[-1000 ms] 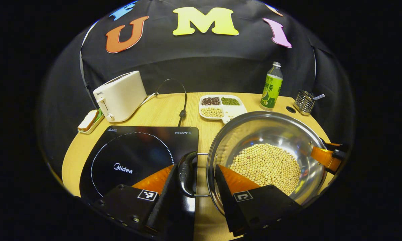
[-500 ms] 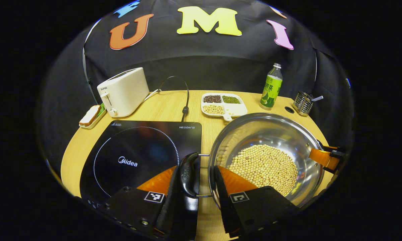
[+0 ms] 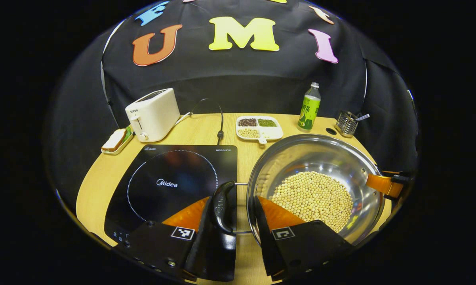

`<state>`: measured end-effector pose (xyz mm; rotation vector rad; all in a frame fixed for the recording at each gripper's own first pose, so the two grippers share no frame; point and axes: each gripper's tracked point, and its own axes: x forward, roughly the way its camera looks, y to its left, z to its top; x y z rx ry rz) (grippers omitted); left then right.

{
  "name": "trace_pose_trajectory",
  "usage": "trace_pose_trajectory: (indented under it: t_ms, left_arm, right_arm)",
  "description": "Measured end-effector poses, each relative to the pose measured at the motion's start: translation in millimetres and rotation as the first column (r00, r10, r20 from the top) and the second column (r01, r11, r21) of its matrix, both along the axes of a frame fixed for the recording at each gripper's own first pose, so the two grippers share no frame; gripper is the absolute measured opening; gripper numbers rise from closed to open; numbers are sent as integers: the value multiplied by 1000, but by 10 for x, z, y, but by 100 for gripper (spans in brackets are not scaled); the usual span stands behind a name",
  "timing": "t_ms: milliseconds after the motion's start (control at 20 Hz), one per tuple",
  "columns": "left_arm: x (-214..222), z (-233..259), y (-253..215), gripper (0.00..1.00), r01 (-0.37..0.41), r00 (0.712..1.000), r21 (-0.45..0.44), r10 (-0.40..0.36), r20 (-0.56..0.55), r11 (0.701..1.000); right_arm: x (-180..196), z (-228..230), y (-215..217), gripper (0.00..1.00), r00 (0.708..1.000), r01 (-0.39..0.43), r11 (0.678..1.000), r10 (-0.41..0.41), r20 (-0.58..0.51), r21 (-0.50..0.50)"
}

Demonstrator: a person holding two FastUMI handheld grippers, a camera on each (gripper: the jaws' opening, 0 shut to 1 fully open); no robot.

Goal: First push the handle of the pot to place it horizontally, then grasp the pot with both hands and set it on the induction cooktop.

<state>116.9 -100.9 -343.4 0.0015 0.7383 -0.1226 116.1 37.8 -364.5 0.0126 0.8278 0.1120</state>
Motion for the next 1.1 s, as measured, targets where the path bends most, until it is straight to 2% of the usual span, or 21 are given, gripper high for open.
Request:
trace_pose_trajectory:
  t_ms: [550,1100]
  left_arm:
    - [-147,803,424,56,-13,990,-3,13,138,1000]
    - [51,1476,1128,56,-67,964,22,59,258,998]
  right_arm:
    - [-187,827,339,62,991,-54,998,51,125,17]
    - [-18,1415,1127,61,981,-122,990,109,163,72]
